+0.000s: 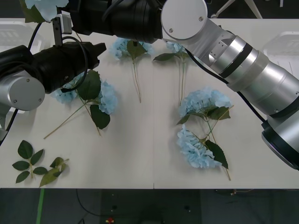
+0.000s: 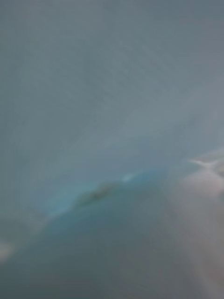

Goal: Place the red flowers into the right box and the blue flowers into the left box. If a person shows an open palm, hand one flower to the person first, then continue sorting.

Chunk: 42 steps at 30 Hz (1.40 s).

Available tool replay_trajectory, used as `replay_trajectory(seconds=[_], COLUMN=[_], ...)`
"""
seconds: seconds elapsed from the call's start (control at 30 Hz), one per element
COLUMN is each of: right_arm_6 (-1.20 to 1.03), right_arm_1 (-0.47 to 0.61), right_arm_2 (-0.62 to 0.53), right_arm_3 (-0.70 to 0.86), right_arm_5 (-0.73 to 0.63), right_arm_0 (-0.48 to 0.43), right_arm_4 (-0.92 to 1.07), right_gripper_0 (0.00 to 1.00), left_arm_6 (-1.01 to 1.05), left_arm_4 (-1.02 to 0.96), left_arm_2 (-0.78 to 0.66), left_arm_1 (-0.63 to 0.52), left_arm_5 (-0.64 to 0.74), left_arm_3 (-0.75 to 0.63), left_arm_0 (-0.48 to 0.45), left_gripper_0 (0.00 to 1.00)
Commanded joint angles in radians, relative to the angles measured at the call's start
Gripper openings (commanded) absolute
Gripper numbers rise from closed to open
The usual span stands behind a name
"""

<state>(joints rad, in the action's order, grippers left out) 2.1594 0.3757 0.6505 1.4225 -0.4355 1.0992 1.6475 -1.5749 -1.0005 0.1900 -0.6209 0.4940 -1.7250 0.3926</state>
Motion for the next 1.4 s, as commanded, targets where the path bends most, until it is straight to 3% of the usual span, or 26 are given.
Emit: replay_trajectory(seconds=[0.03, 0.33, 0.37, 0.43, 0.47, 0.57, 0.67, 0.93, 1.2, 1.4], right_arm_6=[-0.027, -0.029, -0.029, -0.030, -0.030, -0.032, -0.033, -0.036, -0.062, -0.159], right_arm_1=[-0.018, -0.015, -0.014, -0.014, -0.012, -0.009, -0.008, 0.009, 0.111, 0.229], right_arm_2=[0.006, 0.006, 0.006, 0.006, 0.006, 0.006, 0.006, 0.006, 0.006, 0.006], right_arm_3=[0.003, -0.001, -0.001, -0.002, -0.002, -0.001, -0.002, -0.001, -0.001, -0.001], right_arm_5=[-0.003, -0.003, -0.003, -0.003, -0.003, -0.003, -0.003, -0.003, -0.109, -0.247], right_arm_0=[0.057, 0.057, 0.057, 0.057, 0.057, 0.057, 0.057, 0.059, 0.079, 0.079], right_arm_4=[-0.008, -0.025, -0.028, -0.028, -0.031, -0.038, -0.040, -0.038, 0.106, 0.153], right_gripper_0=[0.00, 0.00, 0.05, 0.28, 0.47, 0.82, 1.00, 1.00, 1.00, 1.00], left_arm_6=[-0.065, -0.076, -0.077, -0.077, -0.077, -0.077, -0.073, -0.059, -0.048, -0.045], left_arm_4=[0.011, 0.028, 0.028, 0.030, 0.030, 0.025, -0.004, -0.213, -0.434, -0.449], left_arm_2=[0.020, 0.020, 0.020, 0.020, 0.020, 0.020, 0.016, -0.096, -0.337, -0.368], left_arm_1=[0.018, 0.018, 0.017, 0.015, 0.007, -0.026, -0.088, -0.284, -0.453, -0.563], left_arm_5=[-0.034, -0.046, -0.049, -0.060, -0.068, -0.092, -0.115, -0.095, 0.199, 0.324], left_arm_3=[-0.033, -0.033, -0.031, -0.033, -0.036, -0.048, -0.067, -0.070, 0.051, 0.232], left_arm_0=[0.037, 0.035, 0.032, 0.023, 0.015, -0.014, -0.055, -0.182, -0.255, -0.250], left_gripper_0=[0.00, 0.00, 0.00, 0.00, 0.00, 0.00, 0.00, 0.00, 0.00, 0.00])
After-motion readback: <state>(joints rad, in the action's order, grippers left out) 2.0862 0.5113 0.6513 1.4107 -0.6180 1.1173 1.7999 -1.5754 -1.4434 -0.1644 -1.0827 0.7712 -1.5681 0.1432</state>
